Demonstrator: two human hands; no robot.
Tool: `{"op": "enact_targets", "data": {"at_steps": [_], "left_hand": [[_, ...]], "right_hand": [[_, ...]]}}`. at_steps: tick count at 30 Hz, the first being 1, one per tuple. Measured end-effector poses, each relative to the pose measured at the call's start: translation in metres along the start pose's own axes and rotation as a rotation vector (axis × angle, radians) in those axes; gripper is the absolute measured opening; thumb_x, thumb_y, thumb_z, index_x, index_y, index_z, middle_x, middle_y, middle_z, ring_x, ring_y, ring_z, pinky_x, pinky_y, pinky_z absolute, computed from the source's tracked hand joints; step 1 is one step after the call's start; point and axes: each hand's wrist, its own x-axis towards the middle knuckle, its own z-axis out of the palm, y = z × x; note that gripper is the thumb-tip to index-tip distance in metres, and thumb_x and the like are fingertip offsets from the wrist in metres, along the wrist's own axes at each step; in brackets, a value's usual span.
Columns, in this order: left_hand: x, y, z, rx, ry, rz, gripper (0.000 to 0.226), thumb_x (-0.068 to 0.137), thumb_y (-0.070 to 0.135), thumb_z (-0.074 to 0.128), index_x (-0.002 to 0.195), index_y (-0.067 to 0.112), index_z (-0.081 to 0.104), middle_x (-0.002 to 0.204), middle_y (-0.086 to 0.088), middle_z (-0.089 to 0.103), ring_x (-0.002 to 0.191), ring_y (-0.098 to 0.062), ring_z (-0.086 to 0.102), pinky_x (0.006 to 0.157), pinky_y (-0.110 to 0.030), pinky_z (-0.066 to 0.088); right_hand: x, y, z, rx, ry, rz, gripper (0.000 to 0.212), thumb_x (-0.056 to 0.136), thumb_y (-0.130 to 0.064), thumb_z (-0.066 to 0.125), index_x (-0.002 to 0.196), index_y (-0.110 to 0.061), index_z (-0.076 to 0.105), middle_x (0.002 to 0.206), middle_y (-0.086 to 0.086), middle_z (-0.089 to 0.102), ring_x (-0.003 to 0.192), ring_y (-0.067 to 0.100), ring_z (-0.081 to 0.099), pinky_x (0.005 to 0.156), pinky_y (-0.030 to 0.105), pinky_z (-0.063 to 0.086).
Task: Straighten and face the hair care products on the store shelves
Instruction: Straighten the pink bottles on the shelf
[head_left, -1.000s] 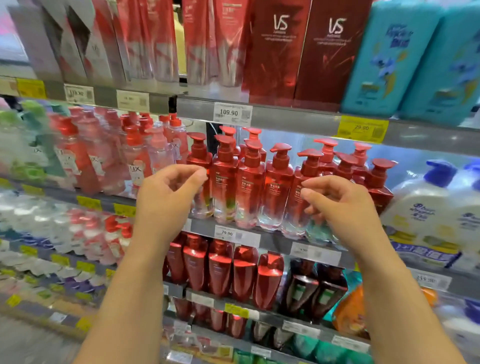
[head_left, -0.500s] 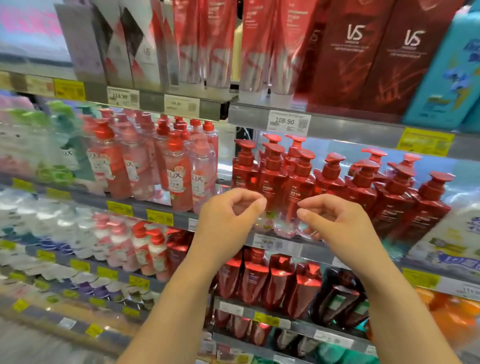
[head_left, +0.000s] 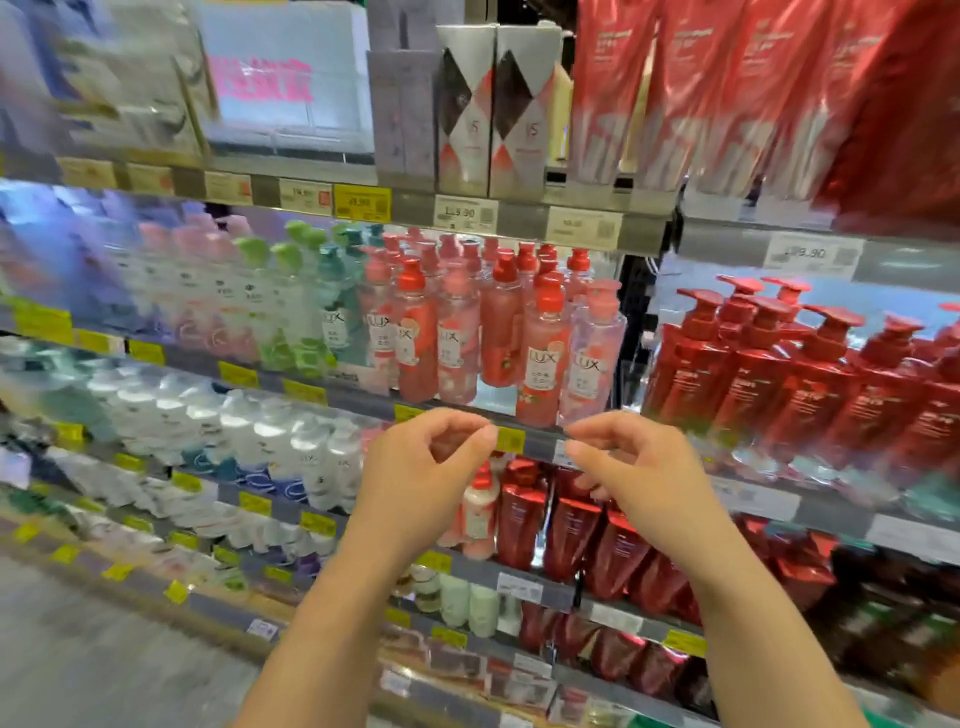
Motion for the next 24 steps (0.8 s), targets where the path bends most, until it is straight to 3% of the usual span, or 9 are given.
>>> {"op": "enact_targets", "data": {"at_steps": [5,10,15,18,20,22,24], "left_hand": [[0.013,-0.006,-0.036,-0.032,0.005,-0.009,0.009,0.09,0.037,0.07,0.087,0.045,0.072,0.075,0.021,0.073,0.072,0.004,0.067,0.059,-0.014,0.05],[0.035,-0.022,-0.051,-0.022,0.062,-0.031,0.006,0.088,0.035,0.072,0.084,0.037,0.074,0.075,0.021,0.073,0.072,0.005,0.067,0.067,-0.023,0.05],[0.069,-0.033,-0.044,0.082,0.048,-0.016,0.004,0.089,0.038,0.069,0.087,0.041,0.072,0.077,0.03,0.07,0.076,0.011,0.064,0.062,-0.011,0.046],[0.098,-0.035,-0.039,0.177,0.065,0.019,0.006,0.089,0.039,0.069,0.095,0.04,0.072,0.076,0.027,0.066,0.073,0.012,0.061,0.058,-0.009,0.042],[0.119,-0.035,-0.036,0.258,0.073,0.074,0.013,0.089,0.039,0.068,0.102,0.039,0.07,0.087,0.025,0.064,0.076,0.011,0.059,0.06,-0.012,0.042],[0.143,-0.037,-0.034,0.325,0.112,0.124,0.024,0.089,0.039,0.067,0.113,0.035,0.066,0.11,0.022,0.061,0.081,0.011,0.059,0.067,-0.016,0.045],[0.166,-0.039,-0.033,0.37,0.16,0.116,0.042,0.088,0.04,0.067,0.129,0.031,0.059,0.134,0.014,0.055,0.085,0.004,0.065,0.08,-0.029,0.054]], "right_hand": [[0.006,-0.014,0.031,-0.008,0.01,0.002,0.008,0.092,-0.031,0.071,0.097,-0.038,0.072,0.088,-0.02,0.074,0.072,0.005,0.073,0.06,0.013,0.054],[0.023,-0.012,0.037,-0.005,0.059,0.021,0.012,0.091,-0.03,0.072,0.091,-0.042,0.073,0.085,-0.018,0.075,0.071,0.006,0.073,0.058,0.016,0.055],[0.057,0.001,0.029,-0.031,0.236,0.067,0.012,0.088,-0.032,0.074,0.092,-0.043,0.071,0.088,-0.022,0.074,0.07,0.003,0.073,0.069,0.034,0.058],[0.08,0.007,0.02,-0.057,0.345,0.072,0.014,0.087,-0.033,0.073,0.097,-0.042,0.069,0.1,-0.021,0.072,0.087,0.011,0.073,0.082,0.045,0.059],[0.096,0.008,0.016,-0.077,0.376,0.061,0.015,0.087,-0.035,0.071,0.099,-0.043,0.068,0.103,-0.02,0.071,0.094,0.015,0.07,0.085,0.046,0.058],[0.112,0.009,0.017,-0.074,0.389,0.054,0.015,0.087,-0.034,0.072,0.097,-0.043,0.067,0.101,-0.022,0.071,0.088,0.01,0.07,0.083,0.04,0.057],[0.125,0.011,0.019,-0.089,0.376,0.061,0.016,0.086,-0.033,0.074,0.096,-0.044,0.066,0.101,-0.024,0.069,0.088,0.003,0.068,0.081,0.033,0.054]]}}
